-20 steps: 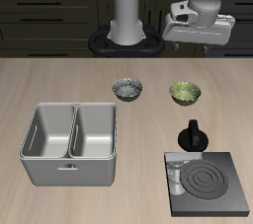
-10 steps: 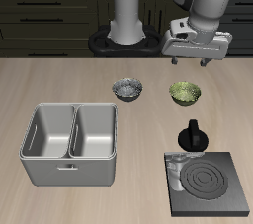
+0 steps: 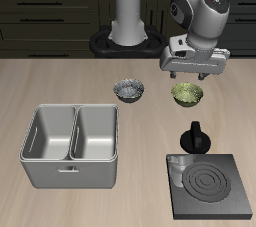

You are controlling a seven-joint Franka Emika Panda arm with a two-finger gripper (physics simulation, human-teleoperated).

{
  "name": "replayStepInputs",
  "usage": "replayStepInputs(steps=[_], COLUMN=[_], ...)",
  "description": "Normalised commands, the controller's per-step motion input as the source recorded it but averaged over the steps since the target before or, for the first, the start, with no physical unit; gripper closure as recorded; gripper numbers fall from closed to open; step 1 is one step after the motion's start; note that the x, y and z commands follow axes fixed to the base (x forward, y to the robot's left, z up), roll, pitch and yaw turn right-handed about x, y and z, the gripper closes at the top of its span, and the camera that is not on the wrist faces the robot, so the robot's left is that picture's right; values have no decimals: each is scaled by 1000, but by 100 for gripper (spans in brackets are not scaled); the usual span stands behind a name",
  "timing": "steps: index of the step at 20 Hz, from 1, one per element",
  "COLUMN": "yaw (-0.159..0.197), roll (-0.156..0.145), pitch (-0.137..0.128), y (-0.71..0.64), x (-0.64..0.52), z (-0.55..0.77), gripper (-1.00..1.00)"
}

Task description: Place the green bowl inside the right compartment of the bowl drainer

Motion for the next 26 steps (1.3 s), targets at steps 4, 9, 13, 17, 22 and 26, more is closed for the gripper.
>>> replayStepInputs(steps=[4,9,13,17,22,26], yaw=[-12,0,17,-22,-19,-24], roll=[-14,-28,-9,-7,26,20], pitch=[55,19,26,45,50,66], y=[-111,-154,-83,-62,60,-13], x=[-2,-50,-52,-59,-68,-65], z=[-474,-344,-334,-309,-265,-268], gripper=[-100,-100,-100,-100,-100,-100])
